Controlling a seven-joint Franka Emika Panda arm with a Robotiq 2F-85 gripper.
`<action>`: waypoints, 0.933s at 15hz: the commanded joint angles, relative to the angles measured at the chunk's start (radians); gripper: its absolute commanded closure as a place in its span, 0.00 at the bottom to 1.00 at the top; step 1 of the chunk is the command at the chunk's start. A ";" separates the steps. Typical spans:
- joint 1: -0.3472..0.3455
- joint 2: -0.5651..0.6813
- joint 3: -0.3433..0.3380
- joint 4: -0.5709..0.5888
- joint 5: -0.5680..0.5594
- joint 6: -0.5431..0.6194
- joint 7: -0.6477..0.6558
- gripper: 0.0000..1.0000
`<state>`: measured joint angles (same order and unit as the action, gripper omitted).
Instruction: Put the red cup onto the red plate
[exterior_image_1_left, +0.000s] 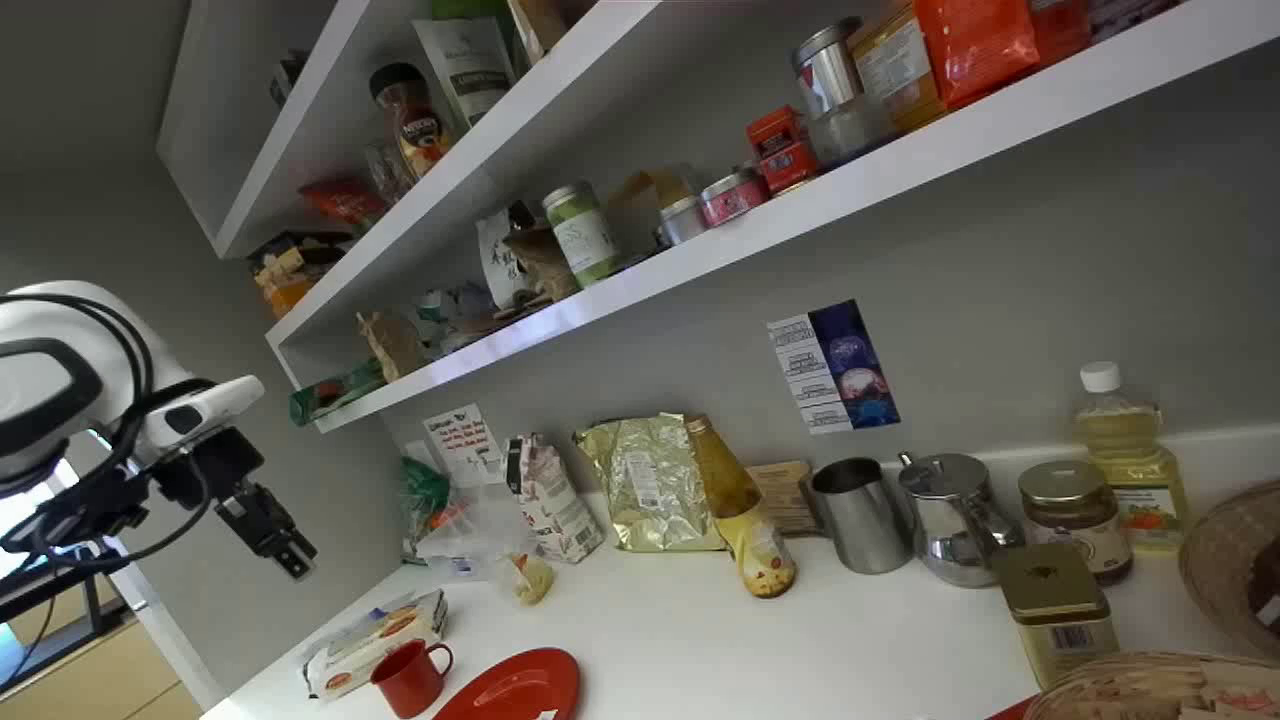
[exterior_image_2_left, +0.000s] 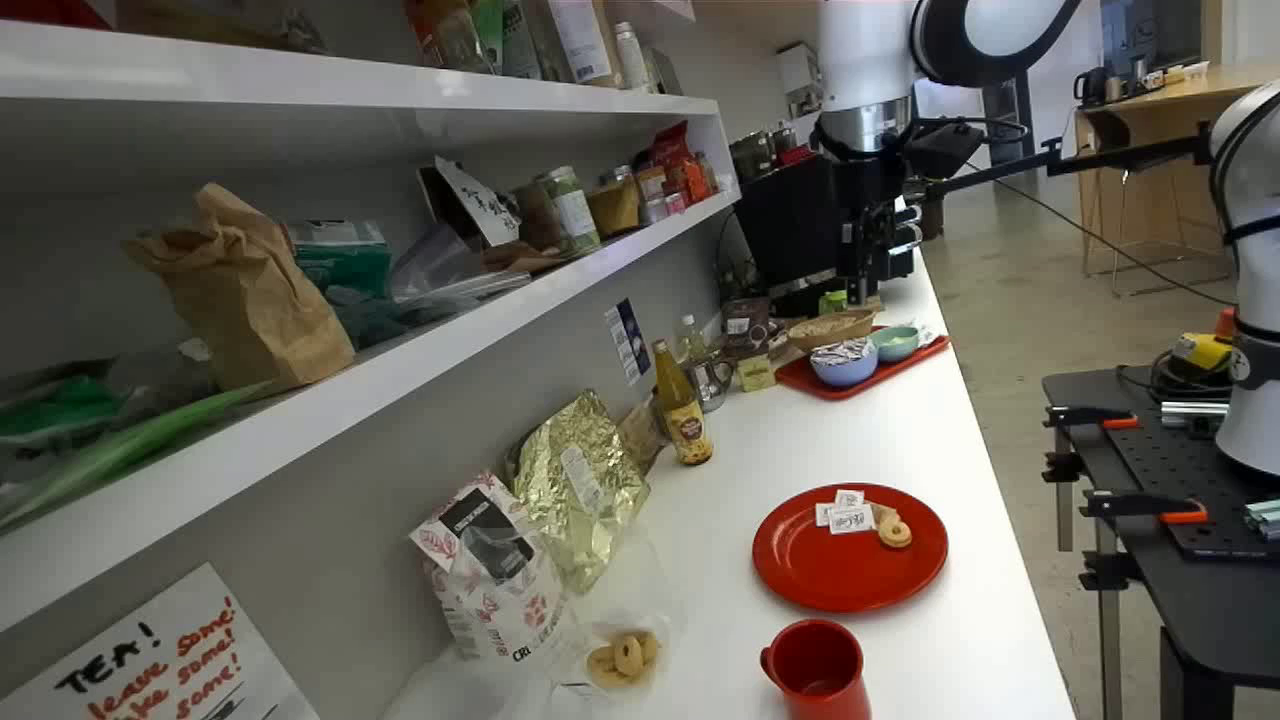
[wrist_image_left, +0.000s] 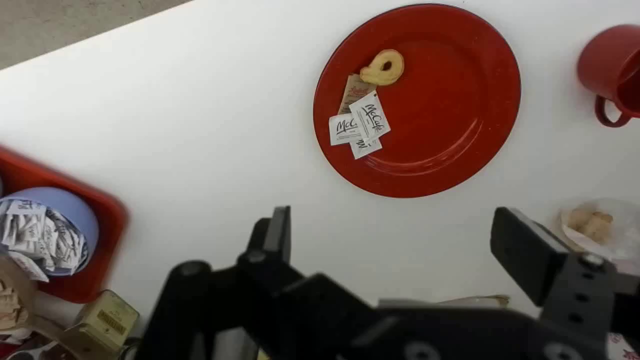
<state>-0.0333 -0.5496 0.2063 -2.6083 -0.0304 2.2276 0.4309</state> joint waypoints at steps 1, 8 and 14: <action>0.007 0.001 -0.007 0.002 -0.005 -0.003 0.003 0.00; 0.007 0.001 -0.007 0.002 -0.005 -0.003 0.003 0.00; 0.036 0.030 0.010 0.006 0.033 0.095 0.032 0.00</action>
<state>-0.0259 -0.5490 0.2063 -2.6083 -0.0299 2.2427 0.4310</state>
